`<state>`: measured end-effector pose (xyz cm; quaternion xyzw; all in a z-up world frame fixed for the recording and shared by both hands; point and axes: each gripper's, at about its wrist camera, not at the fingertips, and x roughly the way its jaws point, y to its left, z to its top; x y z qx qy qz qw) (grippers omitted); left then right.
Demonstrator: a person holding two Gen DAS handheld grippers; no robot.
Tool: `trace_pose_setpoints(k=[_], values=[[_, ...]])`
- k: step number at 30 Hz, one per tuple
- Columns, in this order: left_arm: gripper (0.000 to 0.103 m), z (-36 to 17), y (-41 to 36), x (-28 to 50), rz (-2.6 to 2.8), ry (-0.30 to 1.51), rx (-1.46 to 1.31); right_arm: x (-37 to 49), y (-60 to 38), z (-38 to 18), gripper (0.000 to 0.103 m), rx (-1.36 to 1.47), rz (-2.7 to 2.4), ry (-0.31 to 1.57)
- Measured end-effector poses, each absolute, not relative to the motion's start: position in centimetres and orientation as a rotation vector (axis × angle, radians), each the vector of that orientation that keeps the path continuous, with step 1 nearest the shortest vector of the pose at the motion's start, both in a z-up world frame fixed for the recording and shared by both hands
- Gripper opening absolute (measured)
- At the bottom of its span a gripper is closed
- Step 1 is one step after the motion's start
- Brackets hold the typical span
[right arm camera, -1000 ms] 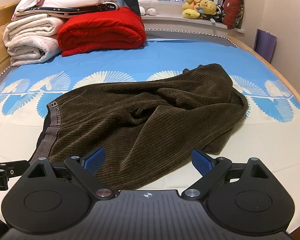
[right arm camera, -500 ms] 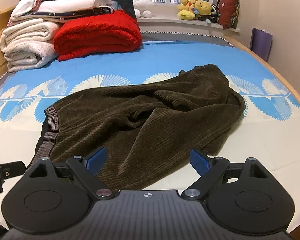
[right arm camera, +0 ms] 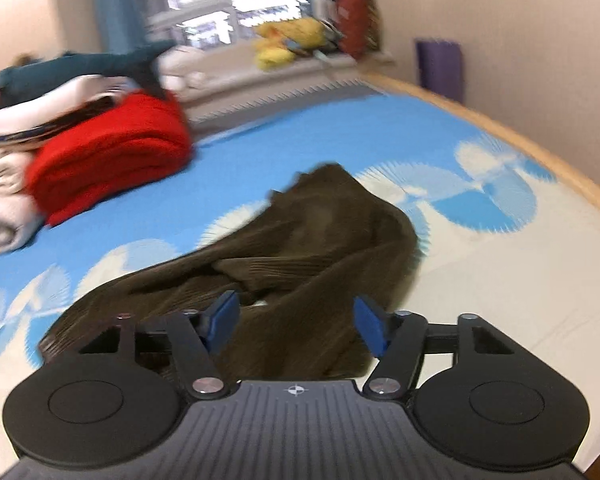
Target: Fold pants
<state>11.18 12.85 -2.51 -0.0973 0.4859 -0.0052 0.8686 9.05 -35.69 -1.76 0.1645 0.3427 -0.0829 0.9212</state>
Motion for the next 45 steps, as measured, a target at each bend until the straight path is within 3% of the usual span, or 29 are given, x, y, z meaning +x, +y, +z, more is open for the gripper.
trace_pose_setpoints(k=[6,12,14,19,22,23,26,30,35,37,38,45], values=[[0.021,-6.4,12.6,12.7,-0.050,1.064,-0.247,13.7,-40.9,-8.7,0.062,0.541,-0.286,0.888],[0.048,-11.0,13.7,14.8,-0.017,1.150,-0.339,17.0,-41.2,-13.6,0.065,0.650,-0.312,1.018],[0.068,-12.1,13.9,15.3,-0.024,1.177,-0.358,18.0,-40.8,-14.6,0.068,0.666,-0.309,1.039],[0.078,-13.2,12.9,16.0,-0.058,1.211,-0.312,19.7,-39.8,-16.8,0.068,0.636,-0.354,1.122],[0.078,-14.3,12.1,16.5,-0.069,1.251,-0.275,20.3,-39.5,-17.4,0.066,0.674,-0.368,1.123],[0.078,-14.6,11.9,16.6,-0.069,1.262,-0.260,20.4,-39.3,-17.3,0.062,0.662,-0.375,1.124],[0.078,-15.0,11.2,16.5,-0.076,1.266,-0.212,20.6,-38.6,-16.8,0.034,0.600,-0.391,1.112],[0.077,-15.2,10.0,16.1,-0.104,1.236,-0.136,19.7,-38.9,-15.1,0.024,0.610,-0.380,1.057],[0.039,-14.8,10.0,15.1,-0.110,1.184,-0.076,17.7,-37.4,-9.8,0.020,0.488,-0.275,0.928],[0.031,-14.1,10.4,14.6,-0.117,1.156,-0.094,16.3,-36.9,-7.7,0.016,0.455,-0.208,0.871],[0.025,-13.7,10.6,14.3,-0.117,1.140,-0.105,15.6,-36.7,-6.9,0.003,0.437,-0.174,0.853],[0.020,-10.1,12.9,11.1,-0.094,0.978,-0.148,11.5,-35.9,-4.0,0.000,0.278,0.126,0.854]])
